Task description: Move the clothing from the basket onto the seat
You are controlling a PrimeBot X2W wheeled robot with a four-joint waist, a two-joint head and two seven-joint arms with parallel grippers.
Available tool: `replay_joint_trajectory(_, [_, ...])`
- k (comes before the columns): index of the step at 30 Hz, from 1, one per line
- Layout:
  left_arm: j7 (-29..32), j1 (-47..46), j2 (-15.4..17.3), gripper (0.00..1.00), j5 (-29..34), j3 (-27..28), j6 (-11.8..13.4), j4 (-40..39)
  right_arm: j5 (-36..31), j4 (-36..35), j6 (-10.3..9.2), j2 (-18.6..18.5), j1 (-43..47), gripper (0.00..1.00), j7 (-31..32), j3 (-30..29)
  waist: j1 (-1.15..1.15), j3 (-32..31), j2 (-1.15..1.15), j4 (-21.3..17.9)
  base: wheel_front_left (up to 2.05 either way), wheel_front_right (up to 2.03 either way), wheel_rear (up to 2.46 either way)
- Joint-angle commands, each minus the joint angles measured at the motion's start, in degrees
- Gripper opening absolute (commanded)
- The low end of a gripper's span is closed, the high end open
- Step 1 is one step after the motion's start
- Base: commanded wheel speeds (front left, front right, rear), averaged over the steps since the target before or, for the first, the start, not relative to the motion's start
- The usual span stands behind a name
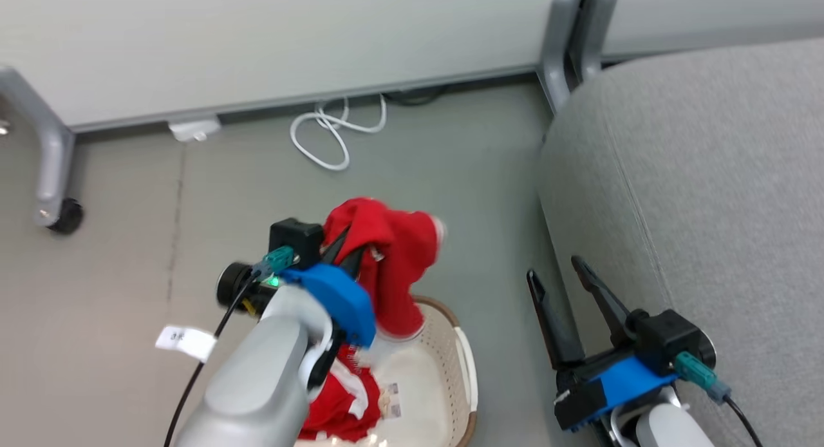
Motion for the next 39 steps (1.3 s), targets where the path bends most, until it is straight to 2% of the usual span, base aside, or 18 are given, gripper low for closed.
replay_joint_trajectory(1, [-0.2, -1.2, 0.1, 0.00, -0.2, -0.5, -0.5, -0.9, -0.2, 0.0, 0.01, -0.2, 0.4, 1.00, 0.1, -0.2, 0.02, -0.4, -0.01, 0.4, 0.00, 0.00, 0.00])
replay_joint_trajectory(9, [0.1, -4.8, -0.2, 0.00, -0.4, -3.3, 0.3, -12.9, -1.1, -1.7, 0.01, -0.2, 1.7, 1.00, 2.6, 0.6, 0.02, -3.7, -0.01, 4.1, 0.00, 0.00, 0.00])
replay_joint_trajectory(14, [1.6, -7.6, -0.4, 0.00, -0.6, -5.7, 1.4, -16.4, -1.2, -2.8, 0.01, -0.2, 1.0, 1.00, 4.5, 1.6, 0.02, -4.7, -0.01, 5.5, 0.00, 0.00, 0.00])
replay_joint_trajectory(30, [1.9, -12.1, -0.4, 0.00, -7.0, -15.3, 5.6, -18.2, 1.0, -1.8, 0.01, -0.2, -2.3, 1.00, 7.8, 5.4, 0.02, -5.5, -0.01, 4.5, 0.00, 0.00, 0.00])
replay_joint_trajectory(39, [0.9, -13.9, -0.4, 0.00, -11.5, -21.1, 7.3, -19.6, 1.2, 5.0, 0.01, -0.2, -7.3, 1.00, 9.2, 3.3, 0.02, -5.7, -0.01, 4.4, 0.00, 0.00, 0.00])
